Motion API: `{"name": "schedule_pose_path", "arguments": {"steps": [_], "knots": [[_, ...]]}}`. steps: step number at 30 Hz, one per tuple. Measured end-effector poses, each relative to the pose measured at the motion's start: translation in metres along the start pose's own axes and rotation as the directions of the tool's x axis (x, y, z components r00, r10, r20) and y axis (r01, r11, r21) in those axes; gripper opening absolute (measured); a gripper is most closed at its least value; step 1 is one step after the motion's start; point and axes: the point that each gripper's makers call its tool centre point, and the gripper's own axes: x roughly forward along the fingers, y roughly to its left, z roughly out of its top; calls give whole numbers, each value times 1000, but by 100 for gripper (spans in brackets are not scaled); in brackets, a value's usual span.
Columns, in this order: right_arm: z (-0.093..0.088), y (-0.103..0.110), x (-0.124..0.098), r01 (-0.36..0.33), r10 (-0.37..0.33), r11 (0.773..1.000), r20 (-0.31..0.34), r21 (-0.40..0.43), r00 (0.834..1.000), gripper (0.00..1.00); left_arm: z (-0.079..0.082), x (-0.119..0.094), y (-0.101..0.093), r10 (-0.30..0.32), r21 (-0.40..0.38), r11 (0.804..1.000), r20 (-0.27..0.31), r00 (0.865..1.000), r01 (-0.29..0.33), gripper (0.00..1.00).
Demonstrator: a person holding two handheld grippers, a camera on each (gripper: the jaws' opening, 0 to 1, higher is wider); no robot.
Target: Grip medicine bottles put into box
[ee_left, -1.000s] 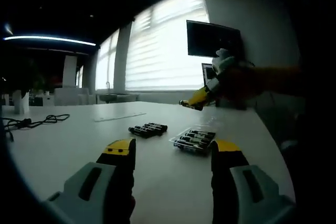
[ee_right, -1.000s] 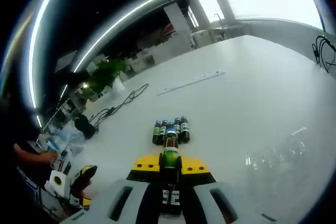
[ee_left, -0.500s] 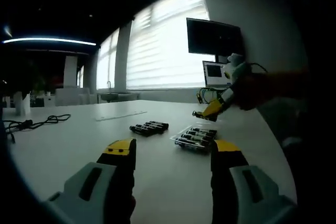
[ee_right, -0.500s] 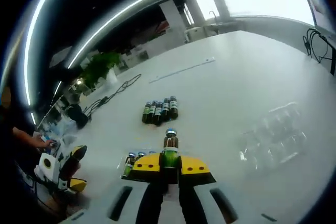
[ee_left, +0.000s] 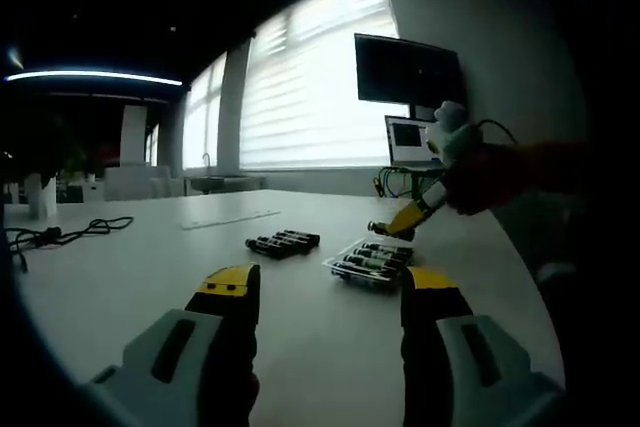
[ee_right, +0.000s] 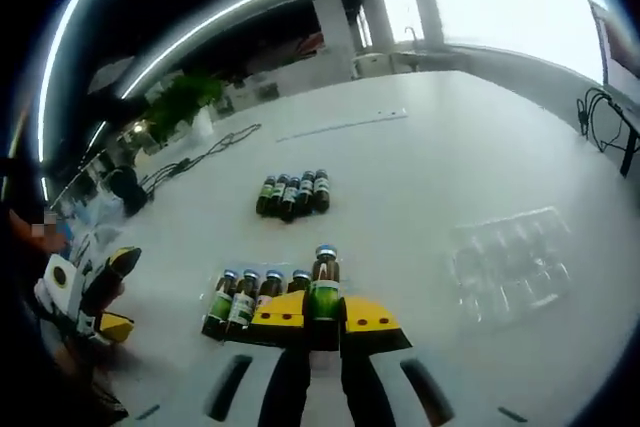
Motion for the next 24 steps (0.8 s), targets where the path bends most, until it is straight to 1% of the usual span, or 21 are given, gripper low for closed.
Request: {"name": "schedule_pose_path", "arguments": {"steps": [2, 8, 11, 15, 20, 21, 22, 23, 24], "knots": [[-1, 4, 1, -6, 6, 1000, 3, -12, 1000, 7, 0, 0, 0, 0, -1, 1000, 1, 1000, 0, 49], [-4, 6, 3, -11, 11, 1000, 5, 6, 1000, 7, -1, 0, 0, -2, -2, 1000, -1, 1000, 2, 49], [-1, 4, 3, 22, -21, 998, 23, -54, 1000, 8, -1, 0, 0, -4, -3, 1000, 0, 1000, 4, 49], [0, 7, 1, 16, -14, 998, 22, -64, 1000, 7, -1, 0, 0, -5, -3, 1000, -1, 1000, 5, 49], [13, 7, -9, 15, -11, 998, 61, -66, 998, 7, -1, 0, 1, -4, -4, 1000, 0, 1000, 4, 49], [18, 6, -12, 23, -17, 997, 79, -76, 997, 6, -2, 0, 1, -3, -4, 1000, -1, 1000, 3, 49], [24, 3, -12, 35, -24, 995, 113, -95, 993, 5, -2, 0, 1, -3, -4, 1000, -1, 1000, 3, 49], [24, 1, -13, 48, -36, 993, 112, -111, 993, 3, -2, 0, 1, -3, -4, 1000, -1, 1000, 3, 49], [24, -2, -12, 59, -43, 986, 104, -156, 994, 1, -2, 1, 1, -3, -3, 1000, -1, 1000, 3, 49]]}}
